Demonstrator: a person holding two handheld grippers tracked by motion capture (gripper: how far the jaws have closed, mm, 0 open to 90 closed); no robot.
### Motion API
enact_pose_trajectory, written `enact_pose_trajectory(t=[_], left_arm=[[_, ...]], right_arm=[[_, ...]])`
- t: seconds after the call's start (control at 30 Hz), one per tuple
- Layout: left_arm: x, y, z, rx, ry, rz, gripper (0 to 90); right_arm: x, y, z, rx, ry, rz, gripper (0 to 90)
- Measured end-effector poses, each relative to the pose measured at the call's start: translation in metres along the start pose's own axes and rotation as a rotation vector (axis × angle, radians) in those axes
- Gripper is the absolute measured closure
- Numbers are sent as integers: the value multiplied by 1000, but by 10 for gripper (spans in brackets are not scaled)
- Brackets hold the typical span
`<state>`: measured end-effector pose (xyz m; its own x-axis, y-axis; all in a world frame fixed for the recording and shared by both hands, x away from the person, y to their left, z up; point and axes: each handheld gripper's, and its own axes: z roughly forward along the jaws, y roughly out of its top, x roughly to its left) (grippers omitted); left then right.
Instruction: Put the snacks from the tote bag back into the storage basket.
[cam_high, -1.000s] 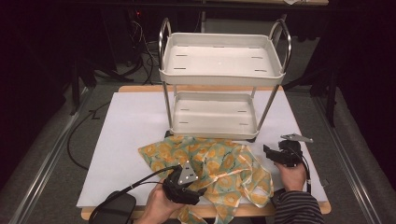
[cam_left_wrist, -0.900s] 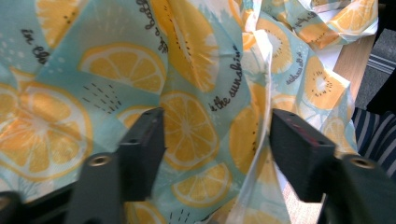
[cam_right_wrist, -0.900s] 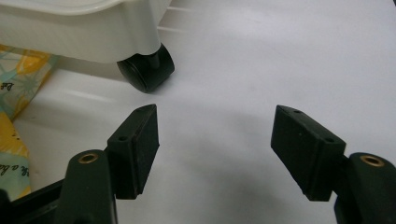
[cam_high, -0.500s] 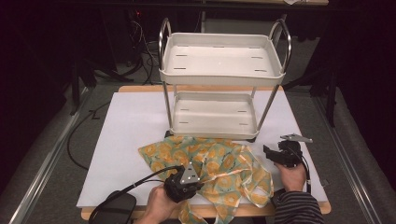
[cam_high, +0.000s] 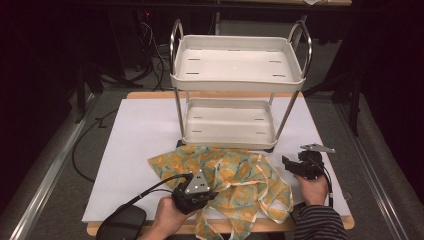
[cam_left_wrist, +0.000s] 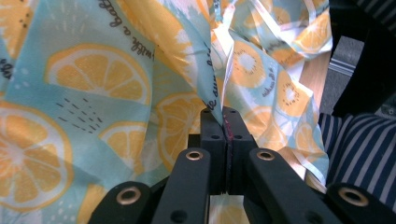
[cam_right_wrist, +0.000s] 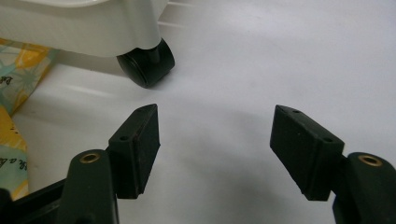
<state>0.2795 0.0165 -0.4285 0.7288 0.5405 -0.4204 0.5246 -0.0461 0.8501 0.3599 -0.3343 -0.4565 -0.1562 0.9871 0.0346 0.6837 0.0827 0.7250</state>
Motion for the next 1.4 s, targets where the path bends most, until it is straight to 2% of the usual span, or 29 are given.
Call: enact_pose_trajectory(t=[0.2, 0.23, 0.53, 0.67, 0.77, 0.9, 1.03, 1.17, 1.27, 1.3, 1.4], left_arm=[[1, 12, -8, -55, -2, -10, 892], [1, 17, -12, -76, -4, -7, 892], [7, 33, -21, -136, -2, -20, 892], [11, 42, -22, -166, -2, -50, 893], [14, 44, -22, -177, 2, -57, 893], [20, 51, -24, -196, 22, -56, 894], [24, 58, -26, -228, 29, -72, 894], [28, 60, -24, -228, 38, -77, 894], [32, 62, -23, -240, 59, -77, 894], [32, 62, -23, -240, 59, -77, 894], [36, 64, -21, -257, 83, -75, 892]], right_arm=[[1, 0, -1, -5, 3, -6, 338], [1, 0, -1, -3, 1, -4, 338], [1, 0, -1, -1, -1, -6, 337], [1, -1, -2, -2, -1, -7, 337], [1, -1, -2, -8, 1, -8, 337], [2, -1, -2, 1, -1, -6, 337], [1, -2, -3, -4, -4, -11, 337], [1, -2, -4, -2, -3, 0, 338], [0, -1, -3, -10, 0, -20, 338], [1, -1, -4, -8, 1, -4, 338], [1, -2, -4, -5, -1, -4, 339]])
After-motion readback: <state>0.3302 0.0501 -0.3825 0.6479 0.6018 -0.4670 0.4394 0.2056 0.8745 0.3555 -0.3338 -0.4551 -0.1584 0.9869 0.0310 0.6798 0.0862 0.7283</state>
